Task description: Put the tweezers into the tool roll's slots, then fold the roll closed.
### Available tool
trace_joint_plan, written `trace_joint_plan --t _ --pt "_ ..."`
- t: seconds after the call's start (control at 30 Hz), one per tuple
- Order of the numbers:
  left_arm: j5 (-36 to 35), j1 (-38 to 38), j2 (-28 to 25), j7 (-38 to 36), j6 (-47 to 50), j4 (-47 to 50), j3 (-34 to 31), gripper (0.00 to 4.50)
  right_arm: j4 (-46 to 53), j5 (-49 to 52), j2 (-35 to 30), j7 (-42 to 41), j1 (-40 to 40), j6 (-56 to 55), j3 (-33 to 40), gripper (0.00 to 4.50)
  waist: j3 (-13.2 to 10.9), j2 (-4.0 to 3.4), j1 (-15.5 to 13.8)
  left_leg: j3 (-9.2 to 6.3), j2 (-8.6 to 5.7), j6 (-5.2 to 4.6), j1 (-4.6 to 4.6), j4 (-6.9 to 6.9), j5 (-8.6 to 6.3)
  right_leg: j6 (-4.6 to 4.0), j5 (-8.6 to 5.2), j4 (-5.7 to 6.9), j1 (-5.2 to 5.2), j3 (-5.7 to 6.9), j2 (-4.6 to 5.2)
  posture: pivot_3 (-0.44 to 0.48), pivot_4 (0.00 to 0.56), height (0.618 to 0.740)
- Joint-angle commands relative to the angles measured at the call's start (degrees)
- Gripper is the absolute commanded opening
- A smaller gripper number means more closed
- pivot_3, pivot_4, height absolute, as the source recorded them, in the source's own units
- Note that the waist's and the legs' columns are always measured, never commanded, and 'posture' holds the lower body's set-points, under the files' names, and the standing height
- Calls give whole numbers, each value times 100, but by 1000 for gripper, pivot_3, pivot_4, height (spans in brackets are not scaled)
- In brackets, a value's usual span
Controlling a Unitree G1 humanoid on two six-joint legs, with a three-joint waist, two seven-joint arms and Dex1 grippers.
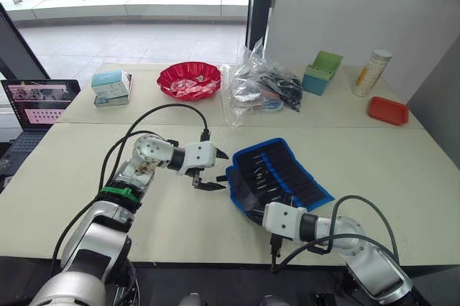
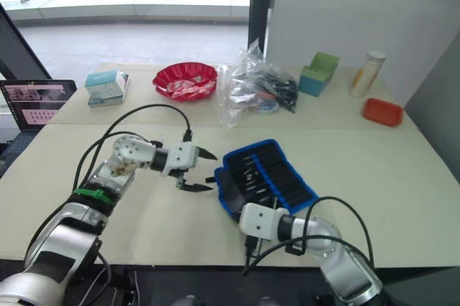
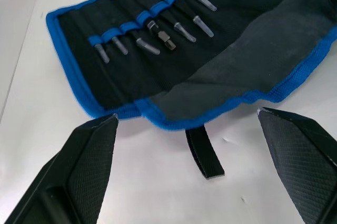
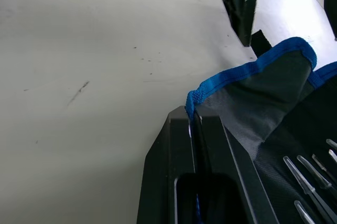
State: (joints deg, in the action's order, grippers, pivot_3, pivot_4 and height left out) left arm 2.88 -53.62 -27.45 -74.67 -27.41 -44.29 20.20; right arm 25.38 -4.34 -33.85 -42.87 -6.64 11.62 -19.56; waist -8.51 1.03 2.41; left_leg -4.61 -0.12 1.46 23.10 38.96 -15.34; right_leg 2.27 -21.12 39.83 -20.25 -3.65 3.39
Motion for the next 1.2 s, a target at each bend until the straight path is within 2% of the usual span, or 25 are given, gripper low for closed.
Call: trace_joint_plan --t 0.03,0.27,0.3,0.43,0.5,0.67,0.7,0.87,0.97,1.07,1.2 --pt "450 -348 21 146 -1166 -522 176 4500 259 -19 42 104 14 45 127 34 -1 1 4 0 0 0 0 1 0 0 0 -1 0 1 0 0 150 740" --pt "1353 -1059 244 916 -2456 -1452 510 4500 277 -55 84 210 67 99 139 34 -3 4 -9 -2 -4 0 6 5 1 0 0 -3 -1 4 2 0 150 740" --pt "1578 -1142 272 1192 -2562 -1564 591 3932 270 -52 93 227 77 97 145 0 -2 4 -9 -2 -4 0 6 5 1 0 0 -4 -1 4 2 0 150 740" --pt "2656 -1325 284 2321 -2836 -1830 1101 2735 242 -60 112 252 80 78 147 0 -3 4 -1 -3 -4 -1 4 5 1 1 0 -2 -1 5 2 0 150 740" --pt "2838 -1373 314 2585 -2851 -1963 1196 2095 229 -74 123 257 68 70 140 0 -3 4 0 -3 -4 0 4 4 1 1 0 0 -1 5 1 0 150 740" --pt "2644 -1402 315 2488 -2934 -2157 1090 277 225 -60 159 302 118 96 186 0 -3 4 -3 -4 -4 12 4 5 11 1 0 3 -1 6 2 0 150 740" --pt "2631 -1388 263 2458 -2934 -2186 1077 71 216 -64 172 338 134 109 210 0 -3 4 0 -4 -5 14 4 5 12 1 0 4 -2 6 2 0 150 740" --pt "2523 -1257 69 2358 -2727 -2278 975 27 -79 -402 -60 417 146 -69 250 0 -2 4 17 -4 -4 18 2 3 14 0 0 8 -4 7 1 0 150 740" --pt "2125 -954 -144 1916 -2416 -2176 733 27 -495 -468 -221 448 125 -343 349 0 -2 4 43 -2 -2 18 -7 0 14 1 0 14 -4 7 1 0 150 740" --pt "1317 -194 -451 842 -1832 -1490 440 27 -944 -497 -428 377 16 -689 442 0 -2 2 89 -1 1 18 -15 -3 14 0 0 25 -4 7 0 0 150 740" --pt "486 763 -913 13 -665 42 151 27 -1251 -422 -516 310 -102 -988 501 0 0 1 174 -5 7 19 -27 -7 14 0 0 30 -1 7 -3 0 150 740"
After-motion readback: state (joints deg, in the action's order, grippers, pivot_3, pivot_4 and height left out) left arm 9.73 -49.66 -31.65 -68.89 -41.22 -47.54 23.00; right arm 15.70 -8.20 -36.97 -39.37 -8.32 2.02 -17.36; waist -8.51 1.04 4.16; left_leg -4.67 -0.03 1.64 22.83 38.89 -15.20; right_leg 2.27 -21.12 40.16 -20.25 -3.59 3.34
